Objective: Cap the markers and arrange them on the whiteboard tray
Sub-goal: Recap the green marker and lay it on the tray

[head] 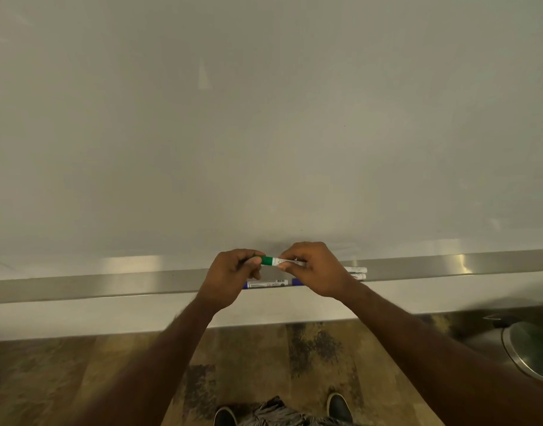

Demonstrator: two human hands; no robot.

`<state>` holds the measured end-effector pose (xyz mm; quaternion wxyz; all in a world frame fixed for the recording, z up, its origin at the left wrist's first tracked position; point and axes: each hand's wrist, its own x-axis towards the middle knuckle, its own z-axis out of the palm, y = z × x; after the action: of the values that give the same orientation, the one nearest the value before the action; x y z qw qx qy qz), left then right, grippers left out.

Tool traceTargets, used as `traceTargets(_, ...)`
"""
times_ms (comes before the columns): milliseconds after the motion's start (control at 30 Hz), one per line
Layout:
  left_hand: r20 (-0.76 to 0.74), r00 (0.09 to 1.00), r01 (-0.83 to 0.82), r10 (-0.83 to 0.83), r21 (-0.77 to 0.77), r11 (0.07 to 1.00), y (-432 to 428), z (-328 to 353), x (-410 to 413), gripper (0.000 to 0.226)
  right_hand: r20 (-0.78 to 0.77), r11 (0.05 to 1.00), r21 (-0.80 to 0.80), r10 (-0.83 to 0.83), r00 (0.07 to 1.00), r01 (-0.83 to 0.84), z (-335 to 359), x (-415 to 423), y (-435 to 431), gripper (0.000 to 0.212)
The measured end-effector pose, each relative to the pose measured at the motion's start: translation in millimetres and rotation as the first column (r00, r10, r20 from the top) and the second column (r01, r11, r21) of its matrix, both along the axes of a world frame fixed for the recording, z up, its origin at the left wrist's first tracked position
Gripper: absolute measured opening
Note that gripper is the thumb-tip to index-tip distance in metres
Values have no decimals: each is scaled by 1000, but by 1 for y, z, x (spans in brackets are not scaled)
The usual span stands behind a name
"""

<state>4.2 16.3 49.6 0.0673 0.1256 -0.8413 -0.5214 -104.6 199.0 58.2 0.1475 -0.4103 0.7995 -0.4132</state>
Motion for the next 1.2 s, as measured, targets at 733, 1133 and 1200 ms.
traceTargets(733,190,948,-173,254,-361,916,-12,-70,29,13,-339,930,320,-68,938,183,-79,1,-28,19)
traceTargets(1133,239,940,-131,244,-406,904,0,-81,29,19,-319,919,377,10,948,117,-82,-6,-25,19)
traceTargets(1200,225,945,-128,236,-412,902,1,-82,28,19,-324,924,362,-1,946,125,-78,-14,-13,20)
